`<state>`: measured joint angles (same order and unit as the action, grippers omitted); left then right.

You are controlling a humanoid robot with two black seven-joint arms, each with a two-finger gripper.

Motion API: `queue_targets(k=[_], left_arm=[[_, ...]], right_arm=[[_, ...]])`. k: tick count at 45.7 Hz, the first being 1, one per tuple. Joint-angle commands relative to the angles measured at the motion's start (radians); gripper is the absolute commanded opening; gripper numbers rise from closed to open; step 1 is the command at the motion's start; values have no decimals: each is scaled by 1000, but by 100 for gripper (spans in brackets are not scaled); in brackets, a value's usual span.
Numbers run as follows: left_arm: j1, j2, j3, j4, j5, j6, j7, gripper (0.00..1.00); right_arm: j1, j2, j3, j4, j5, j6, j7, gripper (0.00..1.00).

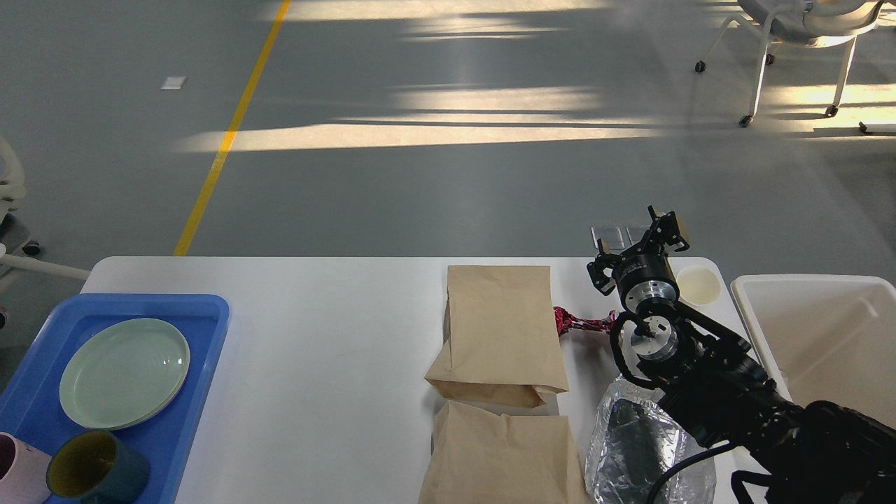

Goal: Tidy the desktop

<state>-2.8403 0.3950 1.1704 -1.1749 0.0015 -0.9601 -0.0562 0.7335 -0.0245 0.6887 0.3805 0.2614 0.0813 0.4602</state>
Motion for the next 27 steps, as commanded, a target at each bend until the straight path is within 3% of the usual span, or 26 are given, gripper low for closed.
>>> queue_targets(k=[1, 2, 5, 14, 20, 27], left_arm=[[90, 14, 2, 46, -41, 0, 2, 78], [110, 19, 2, 57, -50, 0, 1, 78], [168, 28, -2, 90, -83, 116, 1, 78], [406, 30, -83, 210, -158, 584, 9, 78], [564, 33, -193, 224, -173, 894, 15, 78], [732, 47, -336, 239, -173, 1184, 15, 78]], right_arm=[[1, 0, 0, 0, -1, 0, 0, 100], [0, 0, 0, 0, -1, 0, 0, 100], [0, 0, 0, 0, -1, 0, 0, 100], [0, 0, 0, 0, -1, 0, 0, 100], [0, 0, 0, 0, 1, 0, 0, 100], [0, 0, 0, 0, 1, 0, 0, 100]])
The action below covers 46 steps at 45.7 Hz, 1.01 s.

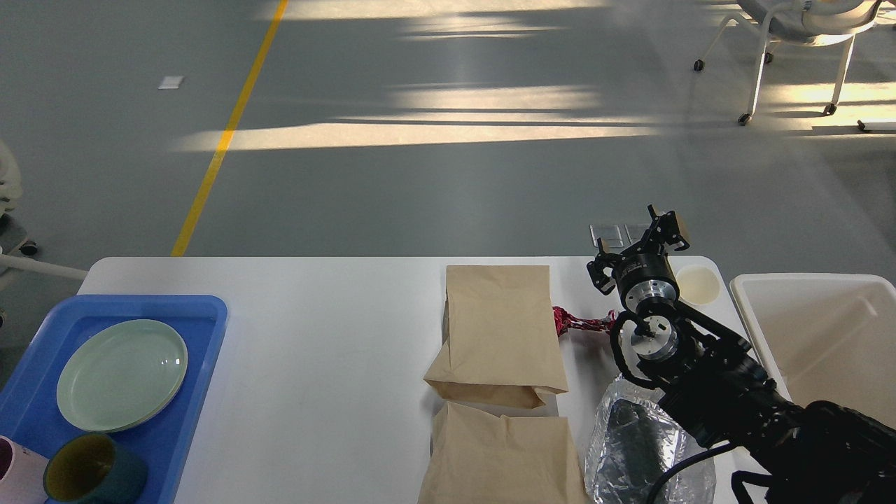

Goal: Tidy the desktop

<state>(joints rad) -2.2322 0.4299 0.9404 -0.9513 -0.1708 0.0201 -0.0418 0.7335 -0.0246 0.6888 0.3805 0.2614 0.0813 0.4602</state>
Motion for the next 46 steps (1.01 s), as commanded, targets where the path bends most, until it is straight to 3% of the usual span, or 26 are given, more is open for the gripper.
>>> queue_targets(k=[1, 6, 10, 17, 24, 34, 46], left_arm=[[150, 13, -132, 22, -1, 234, 0, 78], [291, 10, -299, 81, -1, 360, 0, 78], [400, 3, -469, 157, -1, 402, 2, 78], [558, 0, -728, 232, 1, 400, 0, 81], [700, 0, -1001, 244, 2, 397, -7, 93], [847, -14, -1379, 253, 4, 394, -1, 95], [924, -65, -1651, 253, 14, 391, -9, 96]], right_arm=[[1, 0, 0, 0, 1, 0, 0, 100], [0, 0, 0, 0, 1, 0, 0, 100], [0, 0, 0, 0, 1, 0, 0, 100], [0, 0, 0, 0, -1, 0, 0, 100], [0, 0, 0, 0, 1, 0, 0, 100], [0, 0, 0, 0, -1, 0, 0, 100], [0, 0, 0, 0, 1, 0, 0, 100]])
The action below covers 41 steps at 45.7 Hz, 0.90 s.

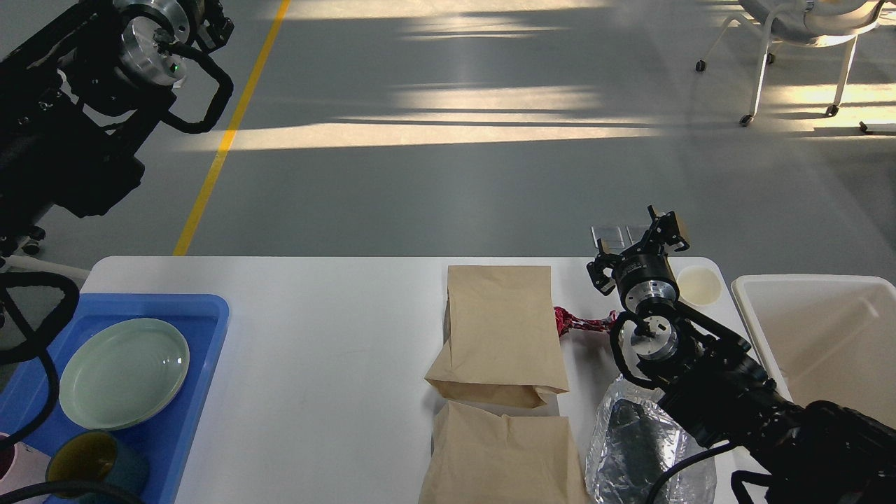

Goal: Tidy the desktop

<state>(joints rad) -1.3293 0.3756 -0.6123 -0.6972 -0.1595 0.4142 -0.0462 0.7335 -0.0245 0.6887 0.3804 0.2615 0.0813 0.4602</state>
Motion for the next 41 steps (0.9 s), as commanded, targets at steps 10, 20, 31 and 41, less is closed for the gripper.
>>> queue_targets(k=[10, 20, 31, 41], left_arm=[[39, -7, -119, -1, 3, -18, -11, 96], [67, -7, -112, 38, -14, -28, 8, 96], [90, -29, -121, 101, -11, -67, -7, 96], [159, -35, -198, 165, -11, -411, -11, 96]], right_arm=[[0, -2, 0, 0, -1, 0, 0, 100], [1, 0, 0, 0, -1, 0, 0, 100], [0, 0, 0, 0, -1, 0, 0, 100], [1, 0, 0, 0, 1, 0, 0, 100]])
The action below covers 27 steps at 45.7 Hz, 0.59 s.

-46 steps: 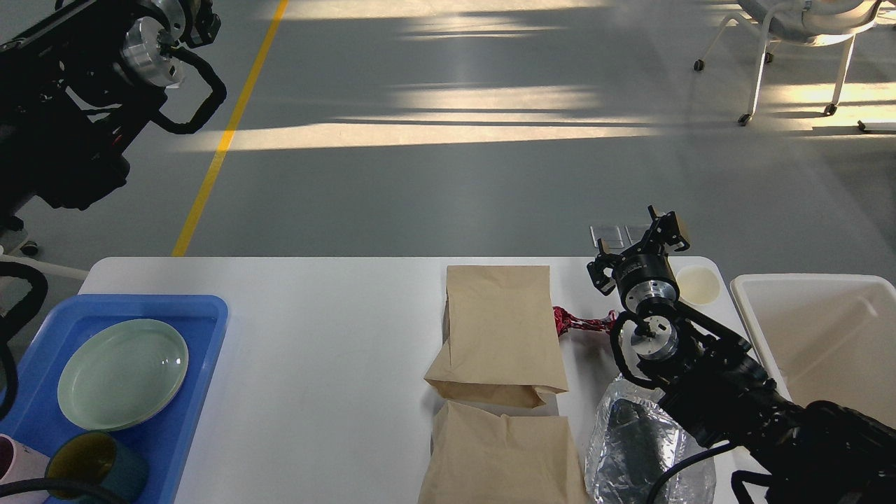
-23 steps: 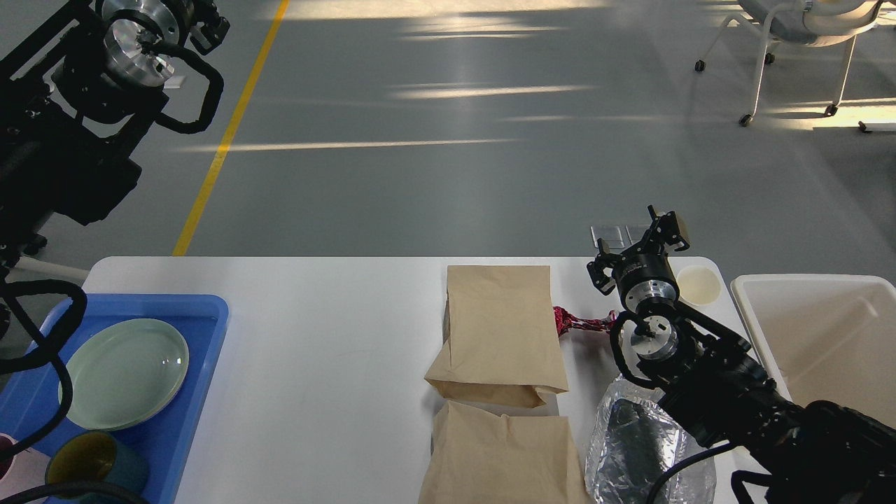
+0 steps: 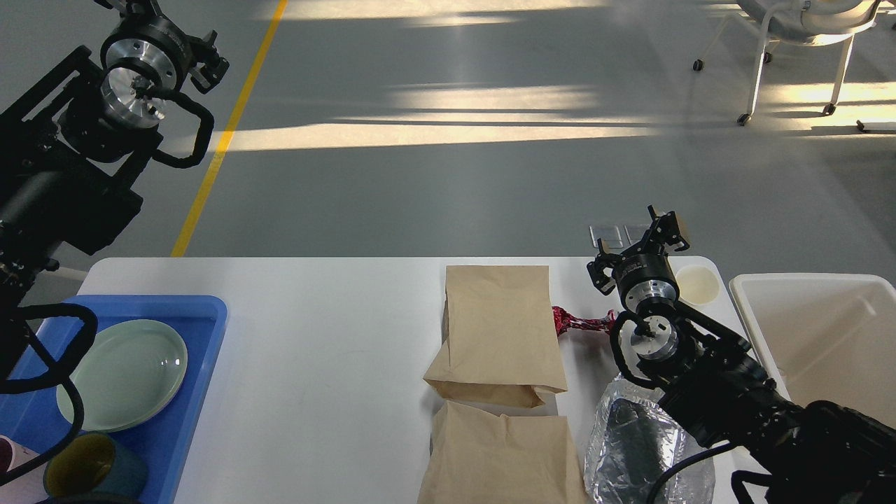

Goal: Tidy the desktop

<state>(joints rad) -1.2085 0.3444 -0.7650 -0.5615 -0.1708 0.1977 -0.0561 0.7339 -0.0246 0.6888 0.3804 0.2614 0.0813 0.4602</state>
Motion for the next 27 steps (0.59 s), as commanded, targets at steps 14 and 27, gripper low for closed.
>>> queue_targets(k=[14, 27], left_arm=[[52, -28, -43, 132, 14, -455, 2, 96], [63, -57, -39, 132, 16, -250, 18, 96]], right_arm=[[-1, 0, 0, 0, -1, 0, 0, 100], [-1, 0, 0, 0, 1, 0, 0, 100]])
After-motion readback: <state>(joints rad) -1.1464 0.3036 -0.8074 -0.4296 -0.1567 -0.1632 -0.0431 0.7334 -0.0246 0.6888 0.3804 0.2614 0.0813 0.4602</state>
